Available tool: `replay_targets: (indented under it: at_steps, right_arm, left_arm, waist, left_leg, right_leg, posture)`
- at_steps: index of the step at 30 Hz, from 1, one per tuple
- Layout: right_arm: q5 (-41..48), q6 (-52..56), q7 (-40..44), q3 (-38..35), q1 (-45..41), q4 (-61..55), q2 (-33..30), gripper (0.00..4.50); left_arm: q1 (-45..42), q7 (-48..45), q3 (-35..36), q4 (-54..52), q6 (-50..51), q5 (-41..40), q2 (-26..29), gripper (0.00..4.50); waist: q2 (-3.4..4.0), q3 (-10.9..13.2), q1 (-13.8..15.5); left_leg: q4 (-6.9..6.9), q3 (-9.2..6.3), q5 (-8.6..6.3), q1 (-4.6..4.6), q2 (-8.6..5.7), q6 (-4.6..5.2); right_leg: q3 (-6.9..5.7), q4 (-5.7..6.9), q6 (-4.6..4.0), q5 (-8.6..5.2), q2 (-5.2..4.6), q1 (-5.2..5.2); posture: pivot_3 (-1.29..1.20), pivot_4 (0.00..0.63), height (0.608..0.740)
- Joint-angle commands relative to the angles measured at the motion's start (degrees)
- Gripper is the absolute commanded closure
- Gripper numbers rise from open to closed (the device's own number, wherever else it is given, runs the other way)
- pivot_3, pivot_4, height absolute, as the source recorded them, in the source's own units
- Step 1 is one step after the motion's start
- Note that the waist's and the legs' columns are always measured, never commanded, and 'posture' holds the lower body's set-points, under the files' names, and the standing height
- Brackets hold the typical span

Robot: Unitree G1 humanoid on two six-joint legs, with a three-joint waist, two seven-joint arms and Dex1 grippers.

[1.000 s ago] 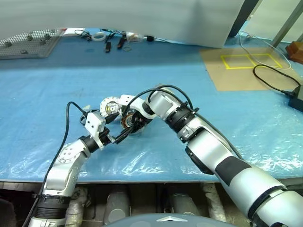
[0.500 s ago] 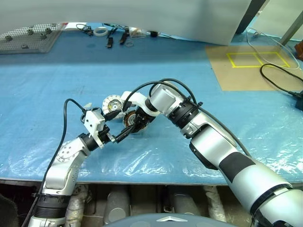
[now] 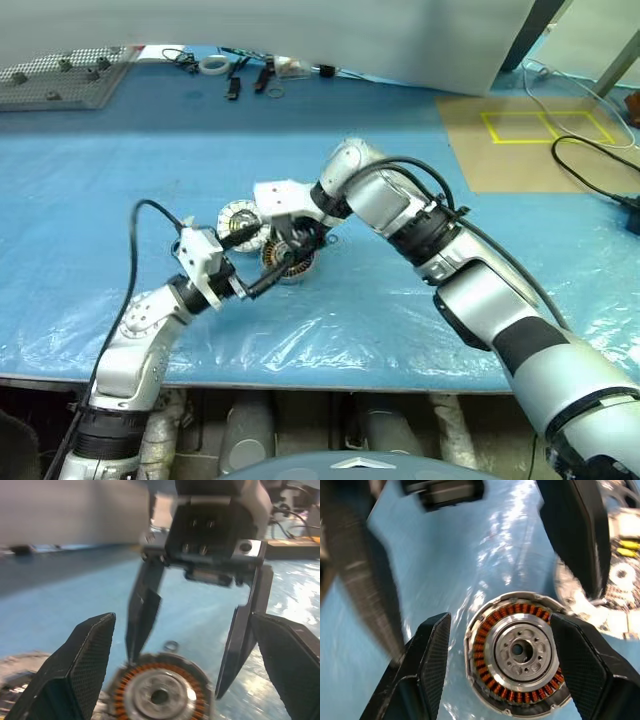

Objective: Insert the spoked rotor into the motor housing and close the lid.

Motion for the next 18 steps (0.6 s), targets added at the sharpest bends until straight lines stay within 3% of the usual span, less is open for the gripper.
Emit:
replay_targets:
  at_steps: [1, 8, 18]
  right_arm:
    - [1.6, -17.6, 5.5, 1.8, -0.8, 0.6, 0.0, 1.18]
    - [-3.6, -34.7, 1.3, 4.5, -2.3, 12.9, 1.6, 1.18]
    - [-5.4, -40.8, 2.2, 2.2, -5.9, 22.1, 2.0, 1.18]
  left_arm:
    - [1.3, 0.8, 1.8, 1.2, 1.1, 1.7, 2.8, 0.0]
    - [3.1, 0.5, 4.3, 0.6, 1.2, 1.0, 5.2, 0.0]
    - [6.6, -0.4, 4.6, -2.2, 1.6, 0.5, 6.3, 0.0]
  waist:
    - [-0.06, 0.0, -0.6]
    - [-0.06, 0.0, -1.2]
    - [-0.07, 0.0, -1.2]
  left_leg:
    - [0.04, 0.0, -0.01, -0.08, 0.03, 0.03]
    - [0.47, -0.06, -0.08, -0.3, 0.1, 0.23]
    - [0.56, -0.07, -0.04, -0.38, 0.14, 0.38]
  right_leg:
    - [0.0, 0.07, 0.0, 0.0, 0.02, -0.11]
    - [-0.01, 0.29, -0.29, -0.14, 0.05, -0.21]
    - [-0.07, 0.28, -0.35, -0.15, 0.04, -0.21]
  posture:
    - [0.0, 0.15, 0.74]
    - [0.0, 0.15, 0.74]
    - [0.0, 0.15, 0.74]
